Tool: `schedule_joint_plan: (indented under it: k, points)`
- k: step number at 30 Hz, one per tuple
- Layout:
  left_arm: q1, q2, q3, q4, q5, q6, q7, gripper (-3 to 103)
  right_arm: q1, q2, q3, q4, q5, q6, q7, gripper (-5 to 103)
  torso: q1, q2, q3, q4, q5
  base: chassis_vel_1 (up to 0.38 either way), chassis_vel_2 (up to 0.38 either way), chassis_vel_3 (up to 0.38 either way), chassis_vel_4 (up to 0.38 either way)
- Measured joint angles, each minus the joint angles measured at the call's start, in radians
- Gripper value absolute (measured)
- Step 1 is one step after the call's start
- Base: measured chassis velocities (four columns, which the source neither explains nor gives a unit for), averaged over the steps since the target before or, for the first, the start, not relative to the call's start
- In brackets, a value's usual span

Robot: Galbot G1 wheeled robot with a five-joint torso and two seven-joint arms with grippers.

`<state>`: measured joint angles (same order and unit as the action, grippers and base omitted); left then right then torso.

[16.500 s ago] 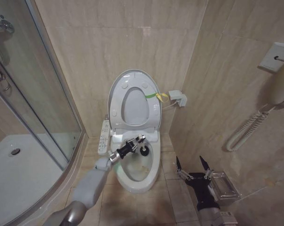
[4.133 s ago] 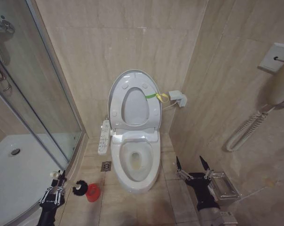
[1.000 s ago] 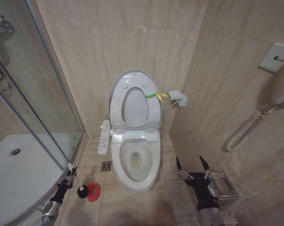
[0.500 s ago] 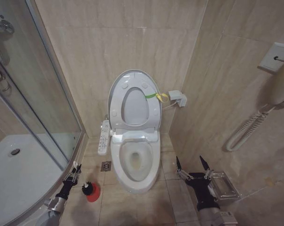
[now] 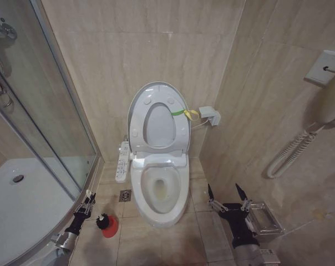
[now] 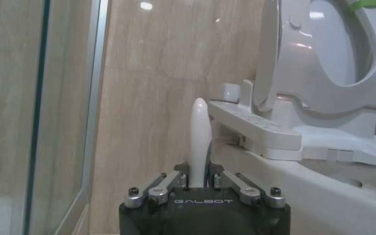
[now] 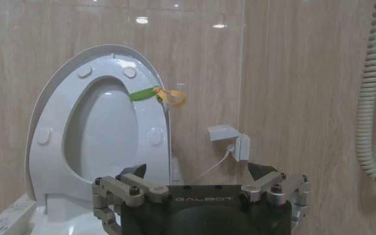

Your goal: Open the toilet lid, clean the toilet bowl with a toilet brush, close the toilet lid, and flush.

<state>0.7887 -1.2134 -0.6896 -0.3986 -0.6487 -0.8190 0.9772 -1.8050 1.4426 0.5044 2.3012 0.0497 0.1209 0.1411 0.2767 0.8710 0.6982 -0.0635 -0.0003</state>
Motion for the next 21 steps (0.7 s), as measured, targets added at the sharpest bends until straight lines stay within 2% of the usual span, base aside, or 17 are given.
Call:
schedule_joint_plan:
  k: [9, 21]
  points:
    - [0.005, -0.001, -0.001, -0.011, 0.021, 0.0, -0.004, 19, 0.0, 0.0, 0.0, 0.0, 0.0, 0.0, 0.0, 100, -0.012, -0.026, -0.014, 0.0, 0.0003, 0.0, 0.0, 0.0, 0.0]
    - [0.004, 0.005, -0.003, -0.037, 0.126, -0.002, -0.006, 19, 0.0, 0.0, 0.0, 0.0, 0.0, 0.0, 0.0, 100, -0.038, -0.084, -0.046, 0.0, 0.0003, 0.0, 0.0, 0.0, 0.0]
